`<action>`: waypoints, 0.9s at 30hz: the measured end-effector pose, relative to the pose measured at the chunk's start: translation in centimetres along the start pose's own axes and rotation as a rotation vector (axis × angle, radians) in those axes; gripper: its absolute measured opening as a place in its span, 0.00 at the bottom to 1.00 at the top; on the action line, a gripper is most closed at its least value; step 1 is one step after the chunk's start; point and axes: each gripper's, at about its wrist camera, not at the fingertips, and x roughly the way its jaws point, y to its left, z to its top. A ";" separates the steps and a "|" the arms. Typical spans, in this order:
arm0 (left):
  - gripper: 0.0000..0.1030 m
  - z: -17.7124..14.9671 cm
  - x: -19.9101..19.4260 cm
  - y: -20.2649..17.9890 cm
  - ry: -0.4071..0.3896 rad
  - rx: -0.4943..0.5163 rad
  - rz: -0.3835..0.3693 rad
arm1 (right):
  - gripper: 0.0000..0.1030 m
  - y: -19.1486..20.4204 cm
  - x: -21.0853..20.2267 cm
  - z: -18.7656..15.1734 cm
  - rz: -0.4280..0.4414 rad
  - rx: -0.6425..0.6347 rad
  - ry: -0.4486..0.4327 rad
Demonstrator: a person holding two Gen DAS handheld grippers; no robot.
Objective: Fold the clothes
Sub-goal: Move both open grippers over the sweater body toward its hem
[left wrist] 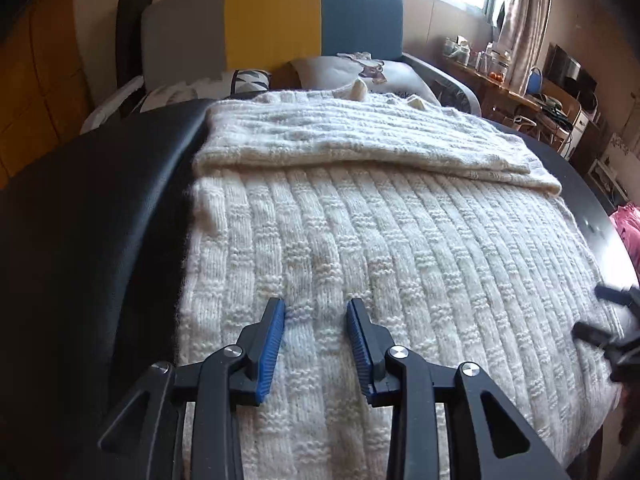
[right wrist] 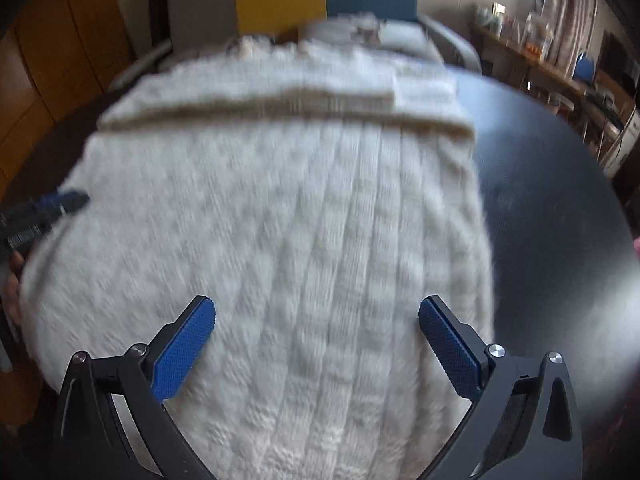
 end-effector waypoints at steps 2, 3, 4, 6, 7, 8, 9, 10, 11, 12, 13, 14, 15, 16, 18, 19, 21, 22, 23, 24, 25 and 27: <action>0.32 0.2 -0.6 0.5 -0.010 -0.036 -0.023 | 1.00 -0.3 -0.4 -0.3 0.006 0.019 0.001; 0.32 0.1 -0.9 0.6 -0.014 -0.042 -0.033 | 1.00 -0.5 -0.9 -0.4 0.017 0.031 -0.005; 0.32 0.0 -1.3 0.7 -0.017 -0.044 -0.038 | 1.00 -0.8 -1.6 -0.7 0.039 0.042 -0.021; 0.32 -0.6 -1.4 0.7 -0.013 -0.041 -0.041 | 1.00 -1.3 -3.0 -1.3 0.075 0.055 -0.047; 0.32 -1.0 -1.3 0.8 -0.004 -0.038 -0.042 | 1.00 -1.3 -3.6 -1.8 0.093 0.055 -0.059; 0.32 -1.5 -1.2 0.8 0.005 -0.036 -0.043 | 1.00 -1.4 -4.1 -2.3 0.110 0.055 -0.071; 0.32 -1.9 -1.2 0.8 0.001 -0.030 -0.038 | 1.00 -1.4 -4.7 -2.8 0.128 0.056 -0.083; 0.32 -2.2 -1.2 0.5 -0.008 -0.012 -0.026 | 1.00 -1.5 -5.3 -3.2 0.145 0.056 -0.095; 0.32 -2.3 -1.3 0.2 -0.019 0.008 -0.014 | 1.00 -1.4 -5.5 -3.7 0.161 0.057 -0.097; 0.32 -2.5 -1.3 -0.1 -0.029 0.029 -0.001 | 1.00 -1.2 -5.1 -4.0 0.175 0.059 -0.082; 0.32 -2.5 -1.4 -0.2 -0.028 0.026 -0.002 | 1.00 -1.0 -4.7 -4.4 0.180 0.061 -0.065; 0.32 -2.4 -1.5 -0.2 -0.024 0.016 -0.007 | 1.00 -1.0 -4.2 -4.9 0.170 0.062 -0.043; 0.32 -2.3 -1.6 -0.1 -0.018 0.002 -0.018 | 1.00 -0.9 -3.8 -5.2 0.161 0.060 -0.029; 0.32 -2.3 -1.7 0.1 -0.016 -0.012 -0.027 | 1.00 -0.7 -3.9 -5.2 0.155 0.051 -0.026; 0.32 -2.4 -2.1 0.5 -0.016 -0.029 -0.040 | 1.00 -0.4 -3.9 -5.2 0.146 0.037 -0.021; 0.32 -2.6 -2.2 0.6 -0.017 -0.029 -0.043 | 1.00 -0.2 -4.1 -5.0 0.146 0.038 -0.027; 0.32 -3.1 -2.3 1.0 -0.015 -0.035 -0.036 | 1.00 0.4 -4.7 -4.3 0.150 0.037 -0.065; 0.32 -3.4 -2.4 1.3 -0.018 -0.043 -0.037 | 1.00 1.0 -4.8 -3.9 0.143 0.022 -0.077; 0.32 -3.6 -2.7 1.6 -0.020 -0.056 -0.038 | 1.00 1.6 -4.8 -3.5 0.129 0.004 -0.086; 0.32 -3.9 -3.0 1.9 -0.022 -0.071 -0.040 | 1.00 2.2 -4.5 -3.3 0.103 -0.018 -0.085; 0.32 -4.1 -3.3 2.3 -0.023 -0.085 -0.041 | 1.00 2.8 -4.2 -3.1 0.080 -0.041 -0.080; 0.32 -4.8 -3.9 3.1 -0.027 -0.106 -0.043 | 1.00 3.8 -3.4 -3.0 0.038 -0.077 -0.068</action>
